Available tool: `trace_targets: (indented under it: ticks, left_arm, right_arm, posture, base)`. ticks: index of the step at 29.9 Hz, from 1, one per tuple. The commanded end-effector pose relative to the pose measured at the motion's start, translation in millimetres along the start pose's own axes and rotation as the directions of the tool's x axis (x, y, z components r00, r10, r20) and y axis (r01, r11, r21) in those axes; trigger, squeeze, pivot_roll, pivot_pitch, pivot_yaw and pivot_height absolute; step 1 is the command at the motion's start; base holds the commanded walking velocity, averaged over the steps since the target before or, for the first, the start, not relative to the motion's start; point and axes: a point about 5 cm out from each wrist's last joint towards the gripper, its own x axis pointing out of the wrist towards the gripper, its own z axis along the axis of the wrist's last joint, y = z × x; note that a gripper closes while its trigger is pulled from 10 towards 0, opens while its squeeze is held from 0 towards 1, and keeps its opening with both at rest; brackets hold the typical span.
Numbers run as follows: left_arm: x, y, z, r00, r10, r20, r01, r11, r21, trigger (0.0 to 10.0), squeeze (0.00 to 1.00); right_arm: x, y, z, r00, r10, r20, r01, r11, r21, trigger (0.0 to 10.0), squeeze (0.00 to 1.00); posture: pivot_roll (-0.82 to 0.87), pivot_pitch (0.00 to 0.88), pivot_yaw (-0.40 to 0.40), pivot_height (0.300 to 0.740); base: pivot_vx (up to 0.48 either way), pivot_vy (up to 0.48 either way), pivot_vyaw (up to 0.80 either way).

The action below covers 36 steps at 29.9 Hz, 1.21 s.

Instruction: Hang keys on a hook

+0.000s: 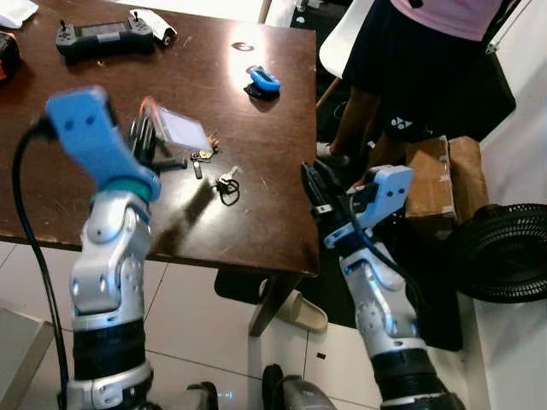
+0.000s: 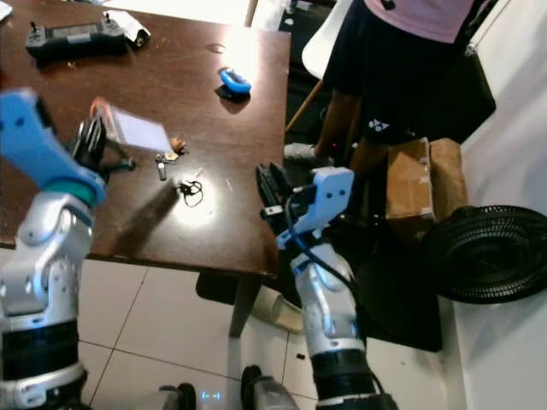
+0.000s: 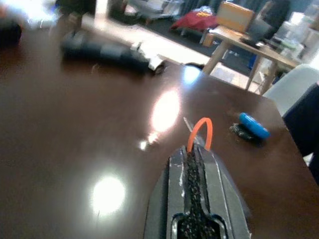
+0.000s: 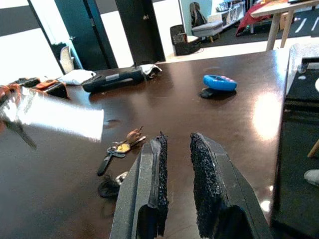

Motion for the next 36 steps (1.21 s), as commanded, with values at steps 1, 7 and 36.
trace_targets:
  ticks: [1, 7, 36]
  left_arm:
    - [-4.8, 5.3, -11, 0.999, 0.033, -0.028, -0.035, 0.996, -0.078, 10.0, 0.00]
    - [-13.2, -19.8, -10, 0.994, -0.092, 0.061, 0.094, 0.994, -0.047, 10.0, 0.00]
    - [-11.6, -26.4, -5, 0.968, -0.194, 0.158, 0.131, 0.929, 0.345, 10.0, 0.00]
  right_arm:
    - [-5.0, 0.5, -2, 1.000, -0.016, -0.001, 0.016, 1.000, 0.011, 10.0, 0.00]
    - [-6.5, 9.7, -3, 1.000, -0.018, 0.015, 0.017, 0.999, 0.039, 10.0, 0.00]
    - [4.1, 13.8, 5, 0.999, 0.022, 0.048, -0.022, 1.000, 0.001, 10.0, 0.00]
  posture:
    - [-0.09, 0.110, -0.041, 0.740]
    - [-0.09, 0.077, -0.056, 0.740]
    - [-0.08, 0.093, -0.049, 0.740]
  base:
    - [0.000, 0.000, 0.00]
    - [0.000, 0.000, 0.00]
    - [-0.149, 0.000, 0.00]
